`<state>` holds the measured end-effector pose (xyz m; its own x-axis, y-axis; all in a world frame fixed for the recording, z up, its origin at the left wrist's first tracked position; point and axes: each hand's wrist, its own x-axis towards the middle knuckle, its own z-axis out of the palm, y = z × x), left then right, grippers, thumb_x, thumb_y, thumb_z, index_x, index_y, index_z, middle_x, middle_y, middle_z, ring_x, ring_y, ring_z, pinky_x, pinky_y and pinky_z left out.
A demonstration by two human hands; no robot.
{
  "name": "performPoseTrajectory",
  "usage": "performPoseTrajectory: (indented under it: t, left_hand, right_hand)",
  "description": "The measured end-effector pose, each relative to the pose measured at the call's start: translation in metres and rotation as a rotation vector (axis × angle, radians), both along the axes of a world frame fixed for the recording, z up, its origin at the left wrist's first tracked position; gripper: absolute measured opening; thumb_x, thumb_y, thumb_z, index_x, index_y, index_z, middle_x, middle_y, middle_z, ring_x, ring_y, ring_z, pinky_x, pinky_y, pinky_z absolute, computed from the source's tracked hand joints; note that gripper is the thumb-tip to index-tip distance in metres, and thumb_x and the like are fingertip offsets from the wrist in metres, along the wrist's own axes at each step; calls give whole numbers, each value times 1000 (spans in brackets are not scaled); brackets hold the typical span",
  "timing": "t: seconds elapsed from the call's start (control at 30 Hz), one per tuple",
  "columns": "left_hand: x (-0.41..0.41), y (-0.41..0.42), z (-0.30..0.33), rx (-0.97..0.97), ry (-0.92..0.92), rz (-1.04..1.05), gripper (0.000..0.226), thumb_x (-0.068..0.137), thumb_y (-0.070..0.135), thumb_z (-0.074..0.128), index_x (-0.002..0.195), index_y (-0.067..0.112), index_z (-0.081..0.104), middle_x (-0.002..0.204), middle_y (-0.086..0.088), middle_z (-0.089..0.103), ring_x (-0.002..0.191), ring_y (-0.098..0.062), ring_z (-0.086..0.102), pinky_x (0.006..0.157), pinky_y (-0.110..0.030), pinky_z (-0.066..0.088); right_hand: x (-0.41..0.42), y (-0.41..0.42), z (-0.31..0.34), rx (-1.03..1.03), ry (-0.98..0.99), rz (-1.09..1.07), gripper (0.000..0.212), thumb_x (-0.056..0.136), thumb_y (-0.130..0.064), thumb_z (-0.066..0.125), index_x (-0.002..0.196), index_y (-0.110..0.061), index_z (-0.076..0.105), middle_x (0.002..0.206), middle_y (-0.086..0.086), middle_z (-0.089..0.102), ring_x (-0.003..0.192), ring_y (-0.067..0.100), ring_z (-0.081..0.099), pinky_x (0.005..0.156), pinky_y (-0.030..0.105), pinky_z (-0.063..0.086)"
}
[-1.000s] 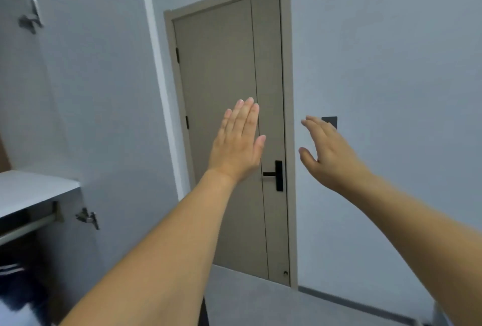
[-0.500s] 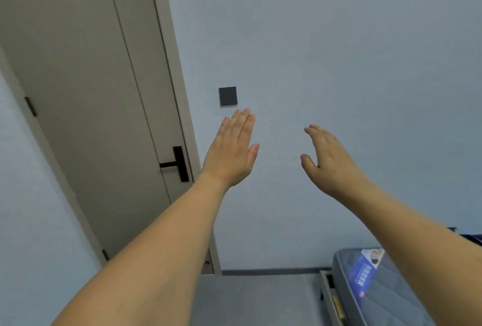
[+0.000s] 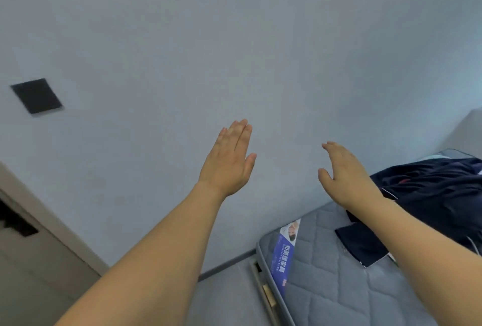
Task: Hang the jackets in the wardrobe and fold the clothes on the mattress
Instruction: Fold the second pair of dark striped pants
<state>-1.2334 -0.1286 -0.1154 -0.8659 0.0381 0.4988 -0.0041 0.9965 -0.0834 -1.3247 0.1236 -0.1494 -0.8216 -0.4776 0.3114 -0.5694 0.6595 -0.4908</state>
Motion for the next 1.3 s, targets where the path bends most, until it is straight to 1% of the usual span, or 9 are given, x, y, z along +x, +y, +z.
performPoseTrajectory:
  t: [0.33, 0.47, 0.77, 0.87, 1.0, 1.07, 1.17, 1.23, 1.3]
  left_hand:
    - [-252, 62, -113, 72, -154, -258, 64, 100, 38, 29, 152, 1, 29, 160, -14, 26, 149, -28, 21, 123, -42, 11]
    - [-347, 111, -200, 155, -273, -351, 63, 99, 32, 34, 153, 2, 24, 161, -13, 21, 150, -27, 17, 124, -41, 7]
    - [-454, 270, -420, 217, -594, -631, 65, 97, 23, 49, 154, 6, 23, 162, -10, 21, 150, -25, 16, 121, -43, 21]
    - [-492, 327, -467, 412, -727, -628, 65, 98, 22, 49, 156, 13, 21, 163, -4, 17, 151, -18, 12, 123, -38, 17]
    - [-540, 401, -515, 936, -818, -461, 66, 95, 18, 54, 154, 16, 25, 162, 0, 20, 150, -15, 15, 123, -38, 16]
    - [-550, 418, -558, 810, -808, -419, 77, 94, 32, 58, 157, 20, 14, 165, -2, 5, 151, -19, -1, 124, -39, 4]
    - [-547, 414, -632, 339, -832, -421, 98, 93, 63, 45, 150, 30, -28, 156, -1, -37, 141, -19, -38, 117, -38, -22]
    - [-546, 413, -662, 254, -796, -419, 96, 91, 73, 30, 137, 32, -43, 148, -2, -49, 134, -19, -49, 113, -38, -29]
    - [-550, 417, -677, 232, -751, -416, 94, 90, 76, 23, 136, 32, -46, 147, -4, -50, 136, -21, -47, 111, -38, -31]
  right_hand:
    - [-172, 81, -106, 43, -128, -318, 56, 93, -13, 53, 146, -2, 38, 151, 13, 40, 139, 29, 36, 117, 39, 26]
    - [-233, 125, -180, 78, -236, -472, 59, 90, -10, 55, 146, -3, 37, 152, 13, 38, 140, 30, 34, 116, 39, 24]
    - [-326, 273, -387, 294, -351, -738, 69, 86, -15, 58, 149, -4, 33, 157, 17, 28, 146, 30, 23, 118, 47, 20]
    - [-356, 313, -444, 282, -351, -826, 71, 90, -23, 56, 154, -14, 25, 160, 17, 19, 147, 31, 17, 118, 50, 18]
    - [-397, 357, -503, 173, -412, -950, 72, 95, -51, 46, 155, -38, 7, 163, 15, 1, 149, 30, 5, 120, 50, 7]
    - [-413, 371, -536, 257, -412, -925, 74, 94, -60, 41, 154, -43, 2, 163, 13, -8, 150, 30, -1, 120, 51, 2]
    - [-421, 377, -593, 401, -318, -856, 78, 93, -67, 35, 155, -38, -4, 161, 14, -16, 149, 33, -9, 120, 54, 0]
    - [-420, 379, -628, 406, -190, -865, 78, 94, -65, 31, 157, -28, 4, 162, 20, -9, 149, 37, -6, 120, 55, 0]
    - [-421, 381, -649, 395, -72, -886, 75, 96, -59, 32, 157, -20, 13, 161, 24, -1, 150, 38, -2, 120, 55, 0]
